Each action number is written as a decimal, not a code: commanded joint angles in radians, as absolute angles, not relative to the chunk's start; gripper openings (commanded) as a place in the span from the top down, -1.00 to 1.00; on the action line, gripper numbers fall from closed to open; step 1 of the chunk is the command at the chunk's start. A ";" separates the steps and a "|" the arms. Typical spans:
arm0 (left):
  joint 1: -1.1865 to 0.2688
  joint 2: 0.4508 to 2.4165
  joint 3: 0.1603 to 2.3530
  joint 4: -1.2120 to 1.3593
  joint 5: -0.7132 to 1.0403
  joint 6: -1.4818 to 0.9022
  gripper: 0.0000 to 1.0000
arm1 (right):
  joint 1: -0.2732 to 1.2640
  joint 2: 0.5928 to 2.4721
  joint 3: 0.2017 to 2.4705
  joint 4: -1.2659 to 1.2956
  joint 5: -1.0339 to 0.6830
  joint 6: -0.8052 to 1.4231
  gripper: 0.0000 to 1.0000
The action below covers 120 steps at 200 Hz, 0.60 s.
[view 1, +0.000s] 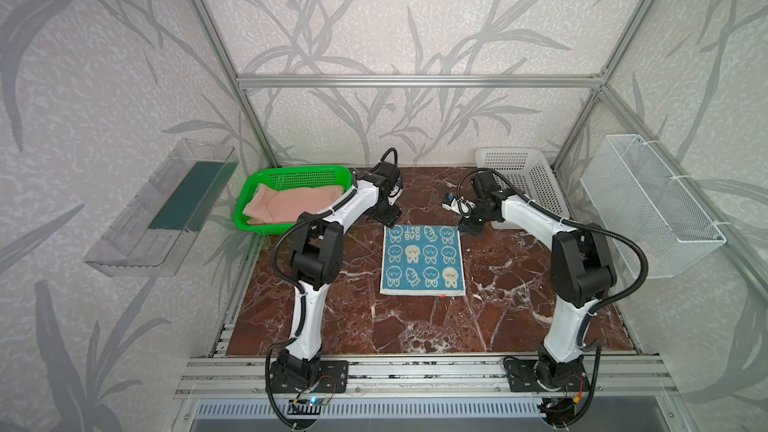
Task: Fold and stack the towels
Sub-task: 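Move both grippers to the folded towel's far edge and open them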
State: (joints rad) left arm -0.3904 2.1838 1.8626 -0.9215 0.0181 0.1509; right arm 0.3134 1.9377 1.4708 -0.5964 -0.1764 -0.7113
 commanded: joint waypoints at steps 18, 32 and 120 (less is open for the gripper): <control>-0.371 2.249 1.959 -1.031 0.059 0.180 -0.48 | 0.311 2.040 1.598 -0.666 -0.202 -0.701 0.00; -0.370 2.261 1.966 -1.037 0.064 0.182 -0.47 | 0.310 2.081 1.639 -0.687 -0.210 -0.701 0.02; -0.360 2.289 1.960 -1.003 0.106 0.181 -0.35 | 0.310 2.246 1.794 -0.781 -0.187 -0.714 0.08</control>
